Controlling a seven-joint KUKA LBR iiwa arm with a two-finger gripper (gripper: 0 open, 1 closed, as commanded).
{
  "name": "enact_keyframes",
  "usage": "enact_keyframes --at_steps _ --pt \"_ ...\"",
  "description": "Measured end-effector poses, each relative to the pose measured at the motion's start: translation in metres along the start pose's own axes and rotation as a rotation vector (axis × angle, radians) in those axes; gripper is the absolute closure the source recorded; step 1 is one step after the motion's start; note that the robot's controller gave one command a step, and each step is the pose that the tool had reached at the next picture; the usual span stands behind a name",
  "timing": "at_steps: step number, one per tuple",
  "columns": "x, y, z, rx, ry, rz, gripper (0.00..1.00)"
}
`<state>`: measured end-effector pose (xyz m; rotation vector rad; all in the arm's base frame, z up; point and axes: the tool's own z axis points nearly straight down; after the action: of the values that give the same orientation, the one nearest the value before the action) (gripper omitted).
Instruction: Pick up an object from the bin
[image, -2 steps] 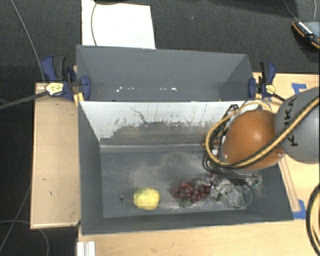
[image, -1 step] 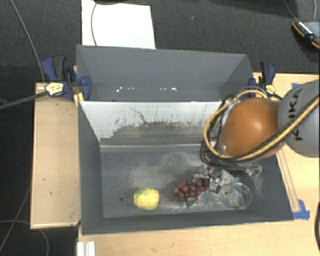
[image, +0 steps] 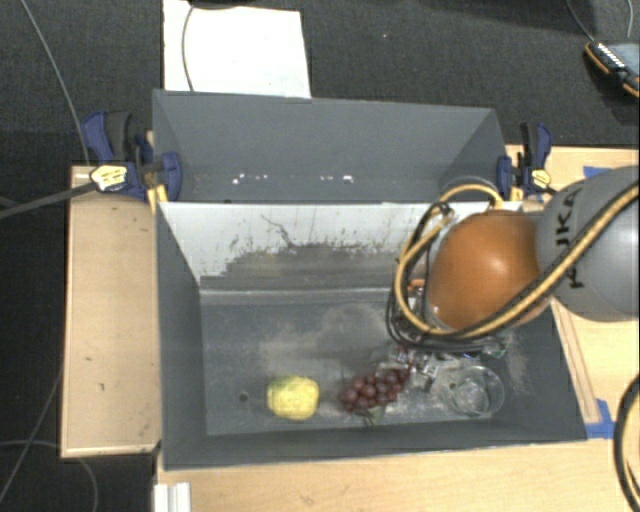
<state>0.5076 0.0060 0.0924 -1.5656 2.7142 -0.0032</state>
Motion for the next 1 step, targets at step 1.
enact_keyframes --at_steps 1 --pt "0.0017 0.0058 -0.0889 0.006 -0.009 0.112 1.0"
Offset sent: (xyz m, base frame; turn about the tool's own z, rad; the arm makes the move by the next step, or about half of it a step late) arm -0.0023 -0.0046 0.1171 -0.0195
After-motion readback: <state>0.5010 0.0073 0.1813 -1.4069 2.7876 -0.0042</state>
